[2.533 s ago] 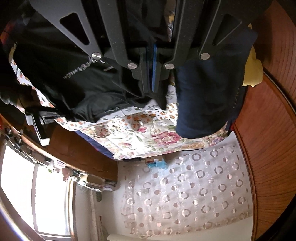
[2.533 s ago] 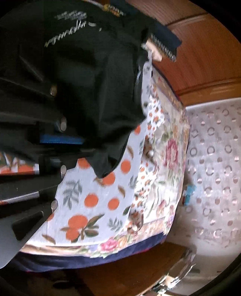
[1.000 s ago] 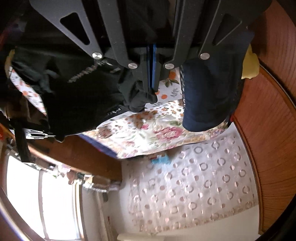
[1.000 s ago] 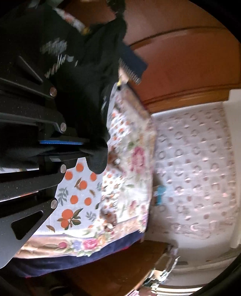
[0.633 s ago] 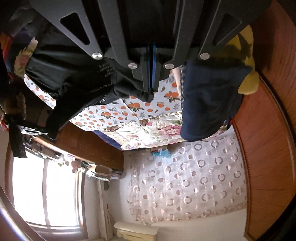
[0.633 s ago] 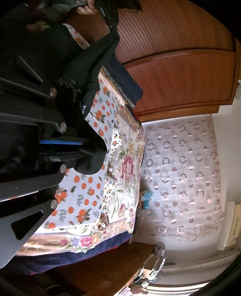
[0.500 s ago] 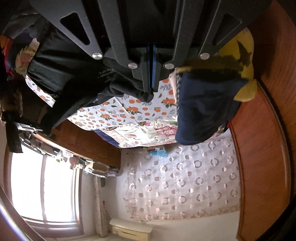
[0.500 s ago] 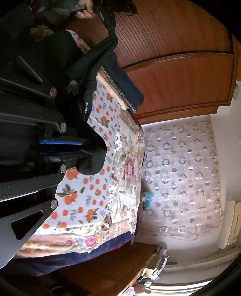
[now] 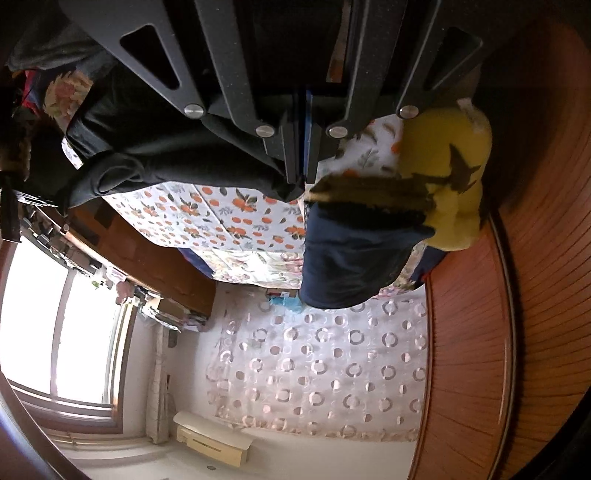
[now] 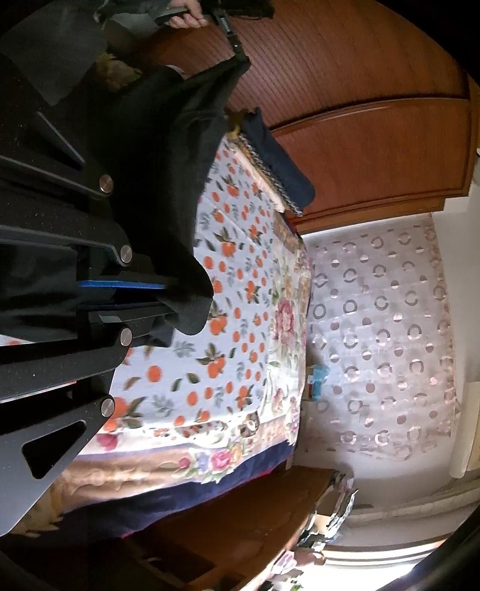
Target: Fold small clothes
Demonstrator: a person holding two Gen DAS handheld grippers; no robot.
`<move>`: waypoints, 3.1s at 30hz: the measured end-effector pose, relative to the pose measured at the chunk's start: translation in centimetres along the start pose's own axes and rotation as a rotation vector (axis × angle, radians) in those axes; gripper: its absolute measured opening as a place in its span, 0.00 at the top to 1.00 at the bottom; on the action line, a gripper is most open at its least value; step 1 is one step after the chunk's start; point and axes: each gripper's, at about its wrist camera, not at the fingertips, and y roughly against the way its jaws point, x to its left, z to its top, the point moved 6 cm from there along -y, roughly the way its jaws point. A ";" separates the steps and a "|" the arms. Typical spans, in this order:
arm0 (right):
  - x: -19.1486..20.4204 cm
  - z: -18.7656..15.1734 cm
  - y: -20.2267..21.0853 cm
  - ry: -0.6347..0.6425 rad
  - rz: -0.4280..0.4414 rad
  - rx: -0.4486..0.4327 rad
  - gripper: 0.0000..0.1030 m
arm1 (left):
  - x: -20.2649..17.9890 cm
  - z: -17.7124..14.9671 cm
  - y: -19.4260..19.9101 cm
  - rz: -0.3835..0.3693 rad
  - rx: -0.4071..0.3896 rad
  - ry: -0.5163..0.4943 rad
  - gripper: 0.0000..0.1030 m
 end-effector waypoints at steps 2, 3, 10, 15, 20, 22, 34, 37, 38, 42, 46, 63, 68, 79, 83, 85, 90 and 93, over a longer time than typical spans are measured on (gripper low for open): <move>0.4 -0.3 0.7 0.014 -0.006 0.014 0.95 | -0.1 -0.7 0.3 -0.028 0.011 0.008 0.98; 0.8 -0.7 0.8 0.019 -0.004 0.035 0.95 | -0.1 -1.2 0.1 -0.031 0.028 0.006 0.98; 0.5 -2.7 -1.4 -0.005 -0.014 0.150 0.95 | 0.0 -2.9 -1.1 -0.013 0.083 -0.019 0.98; 1.0 -1.7 -2.2 0.005 -0.030 0.166 0.95 | -0.3 -2.6 -0.9 0.000 0.070 -0.039 0.97; 1.1 -0.9 -1.1 0.017 -0.054 0.139 0.89 | -0.3 -1.6 0.2 0.020 0.030 -0.043 0.59; 0.8 -0.5 -0.8 0.025 -0.079 0.132 0.85 | -0.1 -1.3 0.2 0.034 0.024 -0.048 0.58; -0.5 -0.6 -4.0 0.023 -0.138 0.126 0.51 | -0.3 -0.3 -6.5 0.059 0.096 -0.084 0.25; -0.9 -0.5 -6.0 0.019 -0.133 0.143 0.51 | -0.4 -0.6 -8.7 0.036 0.134 -0.085 0.25; -1.2 -0.4 -6.5 0.015 -0.133 0.146 0.51 | -0.2 -0.7 -9.4 0.029 0.147 -0.077 0.25; -2.3 -0.3 -8.0 -0.016 -0.133 0.174 0.51 | 0.3 -1.5 -12.0 0.023 0.215 -0.053 0.25; -2.7 0.0 -9.1 -0.036 -0.092 0.196 0.51 | 0.3 -2.4 -14.1 0.024 0.286 -0.064 0.25; -2.8 0.7 -11.9 -0.012 -0.079 0.256 0.51 | 0.0 -4.3 -18.1 0.002 0.437 -0.064 0.28; -2.0 0.4 -11.9 0.016 -0.045 0.256 0.67 | -0.7 -4.3 -17.5 -0.043 0.438 -0.082 0.68; 1.1 3.3 -2.7 0.028 0.059 0.038 0.88 | -5.1 0.4 -6.7 -0.155 0.170 -0.083 0.90; 2.1 5.5 2.9 0.057 0.054 -0.055 0.88 | -6.3 3.3 -2.1 -0.191 0.062 -0.095 0.90; 2.7 6.7 5.6 0.068 0.059 -0.099 0.88 | -6.5 4.6 -0.3 -0.216 0.015 -0.085 0.90; 3.5 9.6 13.2 0.087 0.067 -0.235 0.88 | -7.3 7.7 4.2 -0.266 -0.101 -0.080 0.90; 4.0 11.5 17.4 0.116 0.063 -0.304 0.88 | -7.8 9.9 6.7 -0.262 -0.172 -0.100 0.90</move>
